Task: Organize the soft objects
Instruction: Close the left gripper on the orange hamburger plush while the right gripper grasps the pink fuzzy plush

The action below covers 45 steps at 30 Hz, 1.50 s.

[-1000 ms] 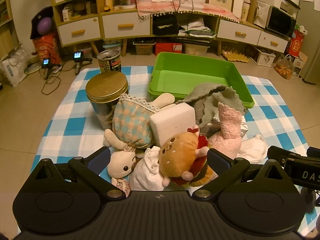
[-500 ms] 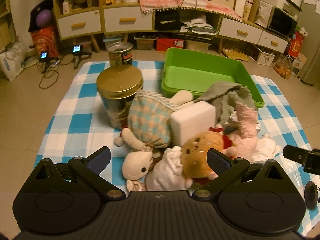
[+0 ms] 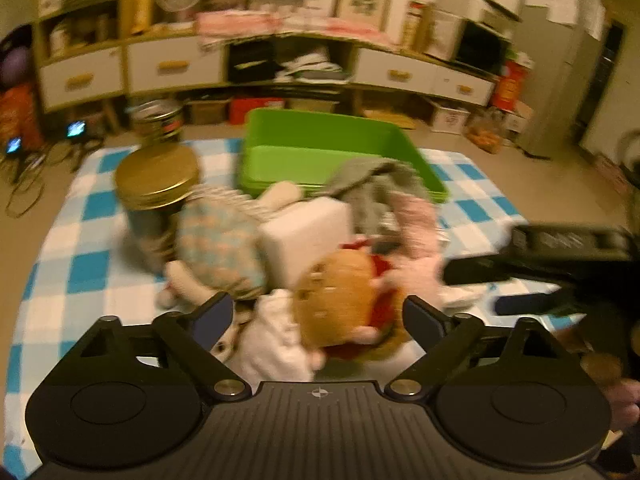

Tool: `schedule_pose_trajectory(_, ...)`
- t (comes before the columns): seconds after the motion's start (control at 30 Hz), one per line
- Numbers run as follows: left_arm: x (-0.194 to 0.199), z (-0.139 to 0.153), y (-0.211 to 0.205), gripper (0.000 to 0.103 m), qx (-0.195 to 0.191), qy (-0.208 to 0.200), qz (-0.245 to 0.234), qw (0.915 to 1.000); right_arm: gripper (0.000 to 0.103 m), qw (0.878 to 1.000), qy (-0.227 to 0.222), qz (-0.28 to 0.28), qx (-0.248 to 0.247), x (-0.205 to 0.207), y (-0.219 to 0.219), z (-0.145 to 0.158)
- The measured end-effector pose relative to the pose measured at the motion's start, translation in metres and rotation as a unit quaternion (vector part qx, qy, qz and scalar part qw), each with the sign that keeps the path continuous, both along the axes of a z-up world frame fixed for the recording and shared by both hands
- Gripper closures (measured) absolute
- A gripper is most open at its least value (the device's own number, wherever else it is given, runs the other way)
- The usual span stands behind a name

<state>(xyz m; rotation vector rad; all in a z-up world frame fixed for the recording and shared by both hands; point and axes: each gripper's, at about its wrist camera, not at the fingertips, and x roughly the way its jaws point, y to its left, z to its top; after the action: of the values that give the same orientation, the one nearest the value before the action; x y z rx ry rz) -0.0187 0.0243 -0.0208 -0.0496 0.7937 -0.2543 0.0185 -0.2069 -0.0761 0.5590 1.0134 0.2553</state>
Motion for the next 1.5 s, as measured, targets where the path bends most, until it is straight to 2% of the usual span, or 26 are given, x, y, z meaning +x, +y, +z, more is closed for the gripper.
schedule_pose_trajectory(0.23,0.000,-0.010,-0.031,0.025,0.032,-0.014,-0.045,0.9984,0.054,1.000,0.015,-0.006,0.025,0.012,0.015,-0.009)
schedule_pose_trajectory(0.27,0.001,-0.013,-0.034,0.026,0.038,-0.015,-0.046,0.9981,0.057,0.999,0.017,-0.007,0.027,0.014,0.018,-0.010)
schedule_pose_trajectory(0.43,0.004,-0.022,-0.043,0.029,0.067,-0.026,-0.040,0.9966,0.060,0.999,0.024,-0.016,0.032,0.021,0.022,-0.018)
schedule_pose_trajectory(0.63,0.004,-0.023,-0.051,0.029,0.084,-0.037,-0.036,0.9952,0.064,0.998,0.034,-0.031,0.034,0.027,0.022,-0.024)
schedule_pose_trajectory(0.77,0.006,-0.025,-0.055,0.029,0.100,-0.042,-0.031,0.9936,0.073,0.998,0.037,-0.034,0.029,0.028,0.023,-0.027)
schedule_pose_trajectory(0.83,0.006,-0.025,-0.056,0.032,0.105,-0.043,-0.028,0.9931,0.078,0.998,0.038,-0.035,0.024,0.027,0.023,-0.027)
schedule_pose_trajectory(0.97,0.008,-0.025,-0.057,0.038,0.115,-0.048,-0.025,0.9920,0.083,0.998,0.035,-0.034,0.026,0.027,0.021,-0.027)
schedule_pose_trajectory(1.3,0.008,-0.018,-0.048,0.049,0.087,-0.047,-0.016,0.9950,0.088,0.998,0.032,-0.029,0.034,0.024,0.017,-0.024)
schedule_pose_trajectory(1.4,0.008,-0.014,-0.046,0.060,0.081,-0.048,-0.014,0.9954,0.089,0.998,0.035,-0.028,0.038,0.023,0.014,-0.023)
schedule_pose_trajectory(1.5,0.008,-0.012,-0.042,0.060,0.071,-0.045,-0.014,0.9963,0.090,0.998,0.035,-0.028,0.044,0.021,0.011,-0.022)
